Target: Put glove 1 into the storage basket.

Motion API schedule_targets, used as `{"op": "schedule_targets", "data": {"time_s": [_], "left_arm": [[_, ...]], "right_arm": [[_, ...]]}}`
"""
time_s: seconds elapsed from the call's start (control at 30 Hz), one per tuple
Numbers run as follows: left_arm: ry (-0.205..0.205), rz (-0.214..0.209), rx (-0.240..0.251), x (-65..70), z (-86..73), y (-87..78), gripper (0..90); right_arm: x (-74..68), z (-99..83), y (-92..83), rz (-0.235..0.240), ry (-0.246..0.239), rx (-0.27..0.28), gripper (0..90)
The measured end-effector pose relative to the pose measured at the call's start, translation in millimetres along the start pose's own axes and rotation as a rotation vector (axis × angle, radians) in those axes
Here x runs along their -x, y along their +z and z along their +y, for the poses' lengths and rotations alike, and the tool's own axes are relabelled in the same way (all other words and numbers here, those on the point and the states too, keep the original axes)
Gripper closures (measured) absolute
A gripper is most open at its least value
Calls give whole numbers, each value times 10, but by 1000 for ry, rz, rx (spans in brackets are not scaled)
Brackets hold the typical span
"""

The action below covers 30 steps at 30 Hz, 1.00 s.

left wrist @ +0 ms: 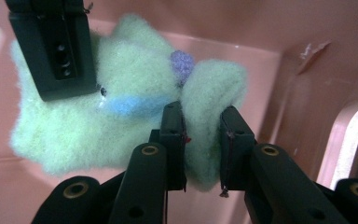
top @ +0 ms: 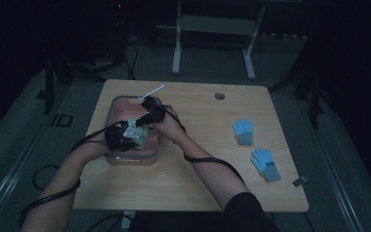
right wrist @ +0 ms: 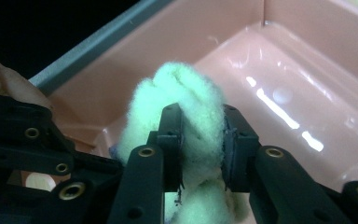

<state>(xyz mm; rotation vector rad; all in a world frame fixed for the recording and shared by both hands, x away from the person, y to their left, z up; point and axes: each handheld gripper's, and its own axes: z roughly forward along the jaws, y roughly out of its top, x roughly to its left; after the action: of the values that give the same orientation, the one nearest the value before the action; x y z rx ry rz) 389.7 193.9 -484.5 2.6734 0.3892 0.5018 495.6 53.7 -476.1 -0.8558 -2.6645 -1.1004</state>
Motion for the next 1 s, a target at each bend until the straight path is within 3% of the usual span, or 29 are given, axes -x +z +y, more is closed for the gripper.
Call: {"op": "schedule_targets", "data": {"time_s": [0.2, 0.37, 0.63, 0.67, 0.7, 0.73, 0.83, 1.0], "left_arm": [[-9, -49, -62, -41, 36, 98, 729], [-48, -60, -52, -71, 32, 86, 613], [-139, 25, -16, -99, 44, -41, 258], [-194, 47, 11, -127, 55, -125, 225], [-194, 47, 11, -127, 55, -125, 170], [-225, 48, 29, -134, 73, -175, 144], [-262, 42, 60, -118, 118, -221, 107], [-290, 52, 67, -74, 203, -223, 49]], "right_arm": [[6, -55, -52, -61, -35, 1, 634], [12, -113, -171, -37, -51, 33, 564], [-30, -219, -386, -6, -69, 80, 481], [-38, -257, -480, -3, -79, 93, 458], [-38, -257, -480, -3, -79, 93, 458], [-44, -287, -541, 0, -85, 100, 430], [-48, -342, -630, 5, -95, 117, 374], [-28, -417, -747, 22, -112, 130, 290]]}}
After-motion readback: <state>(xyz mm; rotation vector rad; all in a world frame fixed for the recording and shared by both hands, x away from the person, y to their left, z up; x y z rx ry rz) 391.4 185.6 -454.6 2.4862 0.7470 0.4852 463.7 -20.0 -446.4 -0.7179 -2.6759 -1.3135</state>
